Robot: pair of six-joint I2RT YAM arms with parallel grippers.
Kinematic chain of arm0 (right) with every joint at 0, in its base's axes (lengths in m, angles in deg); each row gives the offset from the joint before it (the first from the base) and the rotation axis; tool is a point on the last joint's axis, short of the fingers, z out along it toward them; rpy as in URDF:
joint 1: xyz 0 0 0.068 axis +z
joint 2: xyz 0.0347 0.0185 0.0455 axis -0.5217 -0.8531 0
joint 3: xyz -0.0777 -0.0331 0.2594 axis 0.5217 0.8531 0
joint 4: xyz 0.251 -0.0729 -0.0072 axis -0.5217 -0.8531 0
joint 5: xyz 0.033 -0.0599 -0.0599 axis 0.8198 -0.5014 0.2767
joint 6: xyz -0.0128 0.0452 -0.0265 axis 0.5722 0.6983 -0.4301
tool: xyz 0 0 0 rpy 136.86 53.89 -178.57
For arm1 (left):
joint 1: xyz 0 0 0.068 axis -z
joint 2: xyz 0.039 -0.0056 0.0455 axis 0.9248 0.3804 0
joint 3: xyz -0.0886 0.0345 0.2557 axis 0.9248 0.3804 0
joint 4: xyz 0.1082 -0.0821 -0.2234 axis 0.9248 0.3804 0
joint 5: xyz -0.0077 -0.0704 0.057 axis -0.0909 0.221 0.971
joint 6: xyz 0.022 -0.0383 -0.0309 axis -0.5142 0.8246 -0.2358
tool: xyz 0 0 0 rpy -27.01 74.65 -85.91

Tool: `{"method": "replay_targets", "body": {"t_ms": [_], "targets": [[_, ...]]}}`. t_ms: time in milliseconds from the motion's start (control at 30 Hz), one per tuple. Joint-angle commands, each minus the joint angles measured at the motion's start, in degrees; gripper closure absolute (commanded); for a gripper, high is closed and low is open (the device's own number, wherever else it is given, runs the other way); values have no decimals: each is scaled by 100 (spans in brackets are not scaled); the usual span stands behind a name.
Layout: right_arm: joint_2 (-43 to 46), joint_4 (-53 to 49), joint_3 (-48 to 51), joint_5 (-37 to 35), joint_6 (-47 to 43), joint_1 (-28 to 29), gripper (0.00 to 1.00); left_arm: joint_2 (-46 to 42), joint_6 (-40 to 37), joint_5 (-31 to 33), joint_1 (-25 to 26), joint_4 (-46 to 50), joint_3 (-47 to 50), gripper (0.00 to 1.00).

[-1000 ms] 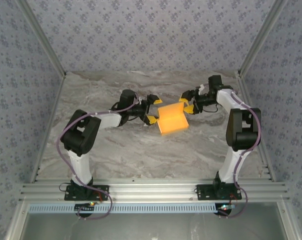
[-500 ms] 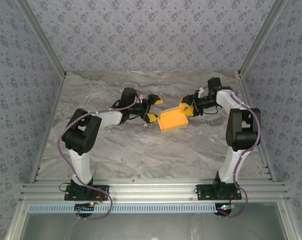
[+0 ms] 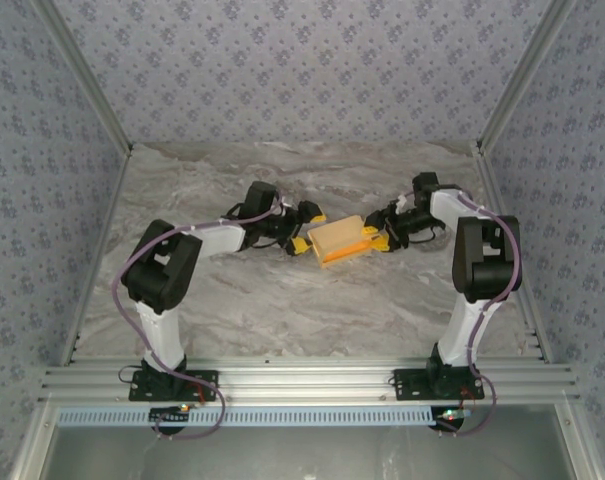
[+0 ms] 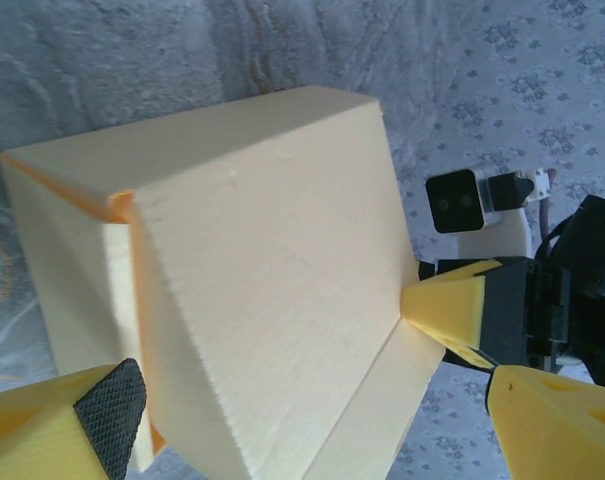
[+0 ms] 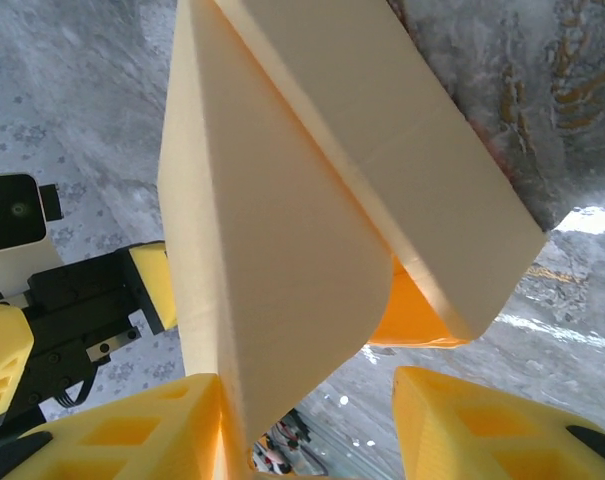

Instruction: Fold the paper box

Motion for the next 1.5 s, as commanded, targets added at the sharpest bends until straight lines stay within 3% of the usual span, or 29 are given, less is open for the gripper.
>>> {"method": "replay_targets", "body": {"t_ms": [0, 133, 300, 400, 567, 767, 967, 1267, 1467], "targets": [[294, -349, 37, -439, -163, 46, 49, -382, -384, 101, -53, 248, 37, 9], [606, -616, 60, -966, -251, 77, 46, -794, -942, 311, -234, 869, 58, 7], [984, -1035, 52, -1793, -406, 171, 45, -1222, -2274, 987, -253, 2453, -382, 5], [1114, -1324, -63, -2340, -480, 233, 45, -1227, -2512, 1102, -172, 2349, -209, 5], [1447, -1603, -61, -2448, -624, 297, 45, -1321, -2244, 939, -99, 1649, 227, 6], [1709, -1744, 85, -2430, -689, 303, 42, -1325, -3231, 1376, 236, 2868, -484, 7], [1775, -1325, 628, -1946, -595, 279, 38, -962, -3364, 1564, 564, 3042, -859, 8], [2197, -1134, 1068, -2394, -378, 303, 39, -676, -4166, 1974, 1110, 3451, -1142, 11], [2130, -975, 1343, -2703, -279, 331, 39, -432, -4730, 2582, 1435, 3920, -1285, 14]]}}
